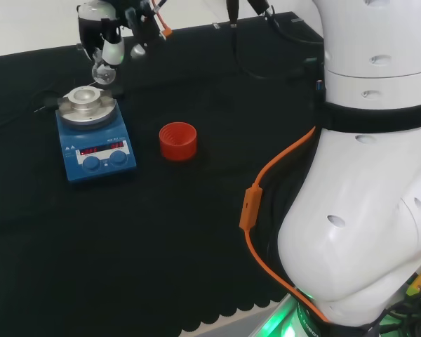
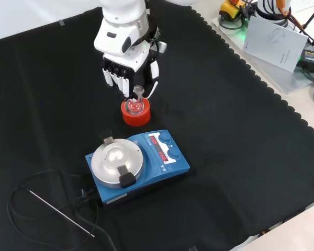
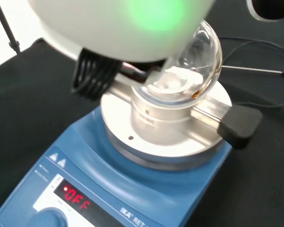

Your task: Place the round-bottom flask on the heater.

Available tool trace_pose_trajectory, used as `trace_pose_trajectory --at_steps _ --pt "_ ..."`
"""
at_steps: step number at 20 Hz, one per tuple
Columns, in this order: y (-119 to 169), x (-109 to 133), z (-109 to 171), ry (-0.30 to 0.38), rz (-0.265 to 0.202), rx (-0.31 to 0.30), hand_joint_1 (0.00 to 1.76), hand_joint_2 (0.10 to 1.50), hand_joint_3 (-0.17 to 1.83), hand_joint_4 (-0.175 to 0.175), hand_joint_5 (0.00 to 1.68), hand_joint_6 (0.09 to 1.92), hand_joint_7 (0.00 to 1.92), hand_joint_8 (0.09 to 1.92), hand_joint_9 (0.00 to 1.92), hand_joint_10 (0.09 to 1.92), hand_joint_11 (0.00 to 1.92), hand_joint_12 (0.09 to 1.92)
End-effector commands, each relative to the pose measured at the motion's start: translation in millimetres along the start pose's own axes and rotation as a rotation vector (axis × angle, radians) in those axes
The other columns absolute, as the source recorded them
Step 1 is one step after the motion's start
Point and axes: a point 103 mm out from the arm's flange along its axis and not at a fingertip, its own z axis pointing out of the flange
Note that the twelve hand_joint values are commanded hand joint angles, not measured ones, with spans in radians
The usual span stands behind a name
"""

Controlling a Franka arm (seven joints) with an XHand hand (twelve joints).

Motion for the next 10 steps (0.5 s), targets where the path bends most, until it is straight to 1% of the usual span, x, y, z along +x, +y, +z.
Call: trace_pose_trajectory --at_steps 1,4,10 --pt "9.7 12.6 -10.9 -0.010 -0.030 -0.005 1.34 0.41 1.07 -0.175 1.24 0.75 1.45 0.78 1.69 0.55 1.43 0.94" --pt "16.9 17.9 -15.2 -0.016 -0.046 -0.009 1.34 0.41 1.07 -0.175 1.24 0.75 1.45 0.78 1.69 0.55 1.43 0.94" --pt "29.7 27.9 -15.1 -0.011 -0.070 -0.006 1.34 0.41 1.07 -0.175 1.24 0.75 1.45 0.78 1.69 0.55 1.43 0.93"
